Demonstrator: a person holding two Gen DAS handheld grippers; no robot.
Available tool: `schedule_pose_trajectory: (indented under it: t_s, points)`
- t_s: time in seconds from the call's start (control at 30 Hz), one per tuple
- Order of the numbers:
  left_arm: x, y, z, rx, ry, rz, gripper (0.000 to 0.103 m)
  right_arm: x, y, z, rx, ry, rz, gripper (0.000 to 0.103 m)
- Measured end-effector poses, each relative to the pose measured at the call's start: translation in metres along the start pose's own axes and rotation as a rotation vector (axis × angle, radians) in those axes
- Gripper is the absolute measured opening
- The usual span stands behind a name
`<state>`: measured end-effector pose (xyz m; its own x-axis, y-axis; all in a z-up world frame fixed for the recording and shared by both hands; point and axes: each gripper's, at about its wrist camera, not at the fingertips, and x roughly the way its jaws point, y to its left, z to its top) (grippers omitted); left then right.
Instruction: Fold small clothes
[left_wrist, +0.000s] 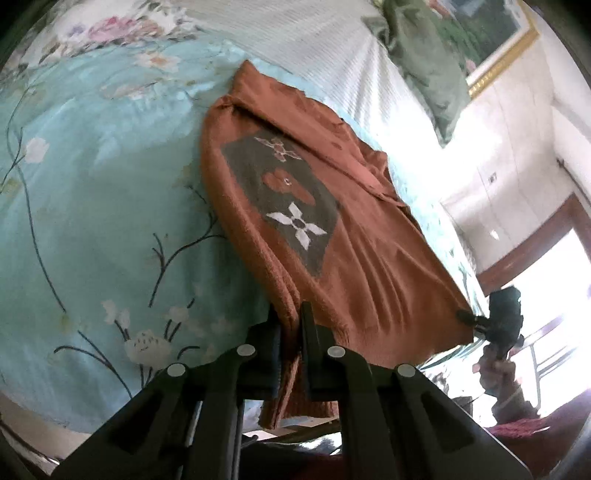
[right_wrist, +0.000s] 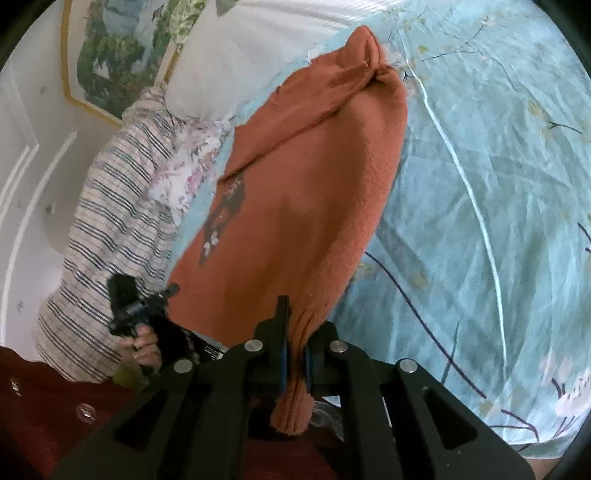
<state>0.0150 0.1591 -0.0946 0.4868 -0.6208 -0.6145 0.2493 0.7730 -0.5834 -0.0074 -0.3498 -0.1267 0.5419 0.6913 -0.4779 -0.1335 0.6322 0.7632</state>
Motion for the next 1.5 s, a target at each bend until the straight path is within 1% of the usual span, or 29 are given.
schedule_pose_trajectory:
  t_s: [0.13,0.2,0.33,0.4,0.43,0.5,0.67,0.8,0.9,1.0,1.1,1.2,1.27,1.33,1.37,1.4,1.43,1.5]
  points:
    - [-0.017,-0.01,0.014,-0.023,-0.083,-0.06,0.006,-0.016,0.011,0.02,-0.007,-0.092,0.067,0.007]
    - [-0.023,-0.019,0.029,-0.012,-0.128,-0.072,0.006,-0.022,0.016,0.034,-0.011,-0.133,0.087,0.007]
    - [-0.024,-0.038,0.072,0.021,-0.239,-0.077,0.006,-0.025,0.022,0.074,-0.032,-0.206,0.08,0.007]
    - [-0.021,-0.044,0.091,0.031,-0.277,-0.077,0.006,-0.021,0.021,0.1,-0.038,-0.233,0.053,0.007]
    - [-0.014,-0.048,0.109,0.039,-0.296,-0.066,0.006,-0.017,0.02,0.113,-0.041,-0.241,0.035,0.007]
    - [-0.004,-0.053,0.132,0.053,-0.322,-0.046,0.006,-0.008,0.015,0.143,-0.045,-0.253,0.001,0.007]
    - [0.039,-0.055,0.206,0.058,-0.354,0.034,0.006,0.022,-0.001,0.215,-0.037,-0.25,-0.086,0.007]
    - [0.074,-0.038,0.251,0.032,-0.355,0.109,0.006,0.052,-0.017,0.258,-0.026,-0.225,-0.141,0.007]
    - [0.108,-0.017,0.281,0.009,-0.329,0.166,0.006,0.075,-0.037,0.281,0.006,-0.21,-0.178,0.007]
    - [0.137,-0.002,0.3,0.006,-0.292,0.199,0.006,0.089,-0.053,0.297,0.038,-0.203,-0.196,0.007]
    - [0.165,0.007,0.314,0.014,-0.263,0.23,0.006,0.106,-0.066,0.309,0.054,-0.17,-0.236,0.007]
    - [0.191,0.015,0.321,0.018,-0.224,0.271,0.006,0.125,-0.082,0.315,0.099,-0.116,-0.275,0.008]
    - [0.209,0.026,0.324,-0.003,-0.175,0.307,0.008,0.126,-0.091,0.314,0.145,-0.111,-0.254,0.008]
    - [0.213,0.033,0.322,-0.026,-0.158,0.301,0.011,0.115,-0.095,0.31,0.187,-0.135,-0.215,0.009]
    - [0.209,0.035,0.319,-0.041,-0.159,0.289,0.013,0.108,-0.094,0.308,0.194,-0.15,-0.21,0.009]
    - [0.206,0.034,0.315,-0.045,-0.162,0.279,0.014,0.101,-0.092,0.305,0.194,-0.168,-0.22,0.013]
    - [0.2,0.031,0.31,-0.038,-0.164,0.272,0.016,0.092,-0.09,0.302,0.191,-0.194,-0.248,0.019]
    - [0.189,0.022,0.294,-0.008,-0.16,0.266,0.018,0.074,-0.079,0.291,0.165,-0.252,-0.307,0.023]
